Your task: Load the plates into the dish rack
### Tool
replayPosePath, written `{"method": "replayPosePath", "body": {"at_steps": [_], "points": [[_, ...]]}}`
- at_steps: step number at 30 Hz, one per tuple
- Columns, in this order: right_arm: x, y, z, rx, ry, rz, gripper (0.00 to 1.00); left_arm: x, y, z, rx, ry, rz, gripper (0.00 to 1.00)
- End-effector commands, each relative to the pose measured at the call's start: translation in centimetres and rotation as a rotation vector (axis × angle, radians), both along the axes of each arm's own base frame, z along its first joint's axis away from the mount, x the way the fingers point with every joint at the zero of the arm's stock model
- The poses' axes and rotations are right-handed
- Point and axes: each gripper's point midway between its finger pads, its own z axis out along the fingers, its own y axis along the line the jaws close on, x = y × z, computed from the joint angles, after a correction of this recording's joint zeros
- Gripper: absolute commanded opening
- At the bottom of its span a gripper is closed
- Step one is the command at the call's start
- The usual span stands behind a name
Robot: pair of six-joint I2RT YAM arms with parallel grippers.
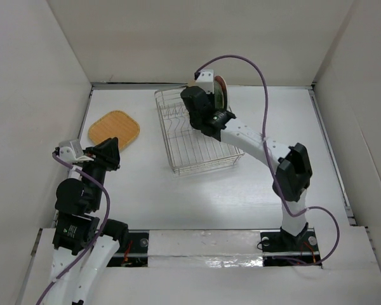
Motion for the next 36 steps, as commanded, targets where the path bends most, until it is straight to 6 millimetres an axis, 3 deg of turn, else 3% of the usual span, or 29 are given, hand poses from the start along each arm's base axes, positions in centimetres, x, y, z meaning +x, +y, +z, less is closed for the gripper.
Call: {"method": "replayPosePath", "body": {"at_steps": [1, 2, 4, 14, 24, 36], "points": [[0.8, -2.3, 0.9, -0.155, 0.001, -0.118, 0.00, -0.2, -0.2, 1.1, -0.006, -0.049, -0.011, 0.19], [1.1, -2.2, 1.6, -0.158, -0.009, -0.124, 0.00, -0.2, -0.4, 1.0, -0.005, -0.046, -0.022, 0.19], [1.7, -1.7, 0.5, -0.195, 0.002, -0.128, 0.00, -0.2, -0.4, 1.0, -0.003, -0.047, -0.023, 0.20], [3.5, -1.0, -0.9, -0.277, 0.028, -0.146, 0.00, -0.1, -0.5, 1.0, -0.002, -0.044, -0.025, 0.20], [4.8, 1.3, -5.1, -0.293, 0.081, -0.081, 0.00, 0.0, -0.4, 0.9, 0.000, -0.041, -0.020, 0.20], [5.0, 4.2, -9.5, -0.271, 0.126, 0.003, 0.00, 0.5, -0.4, 0.4, 0.004, -0.020, -0.008, 0.20]]}}
